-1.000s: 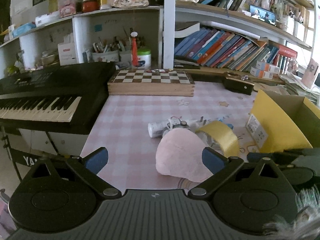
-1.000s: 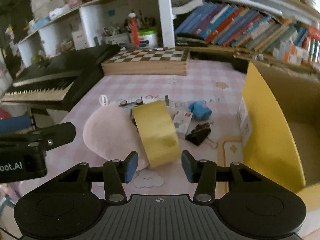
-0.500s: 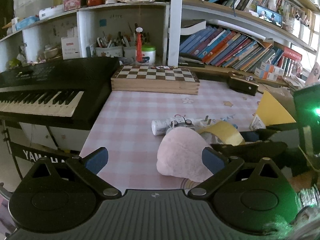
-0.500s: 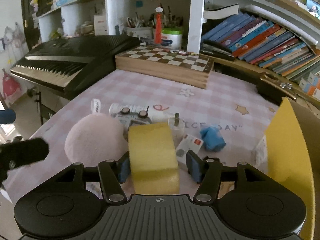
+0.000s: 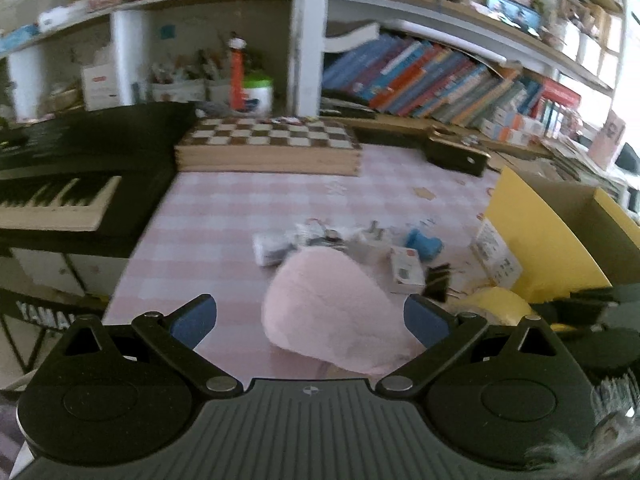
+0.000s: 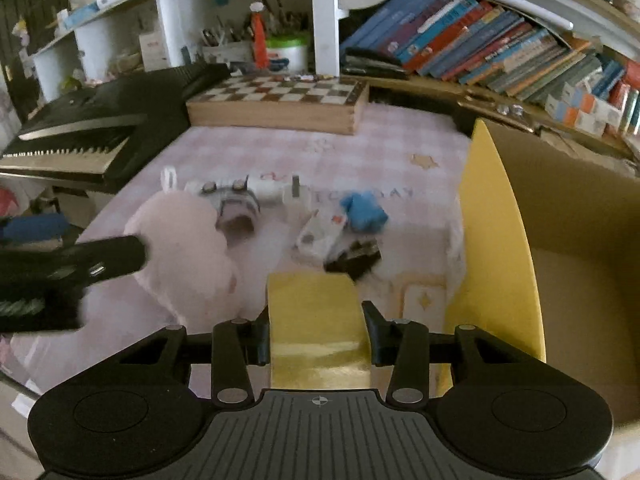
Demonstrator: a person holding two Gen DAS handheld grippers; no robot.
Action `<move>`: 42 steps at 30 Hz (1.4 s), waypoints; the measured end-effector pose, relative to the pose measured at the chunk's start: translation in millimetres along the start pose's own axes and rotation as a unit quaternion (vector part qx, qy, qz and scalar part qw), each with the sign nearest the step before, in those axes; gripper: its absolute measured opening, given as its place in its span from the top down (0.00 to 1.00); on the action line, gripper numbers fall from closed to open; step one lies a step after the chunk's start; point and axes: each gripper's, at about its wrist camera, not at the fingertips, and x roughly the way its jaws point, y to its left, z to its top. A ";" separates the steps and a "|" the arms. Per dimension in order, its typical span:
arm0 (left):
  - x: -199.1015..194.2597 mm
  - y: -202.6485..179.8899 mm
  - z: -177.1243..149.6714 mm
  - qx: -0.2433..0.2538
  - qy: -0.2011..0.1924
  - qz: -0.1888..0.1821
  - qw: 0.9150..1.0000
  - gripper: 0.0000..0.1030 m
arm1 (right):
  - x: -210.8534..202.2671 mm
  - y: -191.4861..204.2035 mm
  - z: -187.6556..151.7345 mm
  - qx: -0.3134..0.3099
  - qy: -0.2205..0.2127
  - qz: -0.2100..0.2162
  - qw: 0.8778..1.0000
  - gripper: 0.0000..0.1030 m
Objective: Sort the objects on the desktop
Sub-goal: 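Close the right gripper on the tape roll while the left gripper grasps the pink plush, then lift the tape roll and pink plush and carry both toward the yellow box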
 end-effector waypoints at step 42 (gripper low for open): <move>-86.9 19.9 -34.4 -0.027 0.000 -0.033 0.999 0.33 | -81.7 34.3 -26.2 -0.018 -0.055 0.035 0.998 0.59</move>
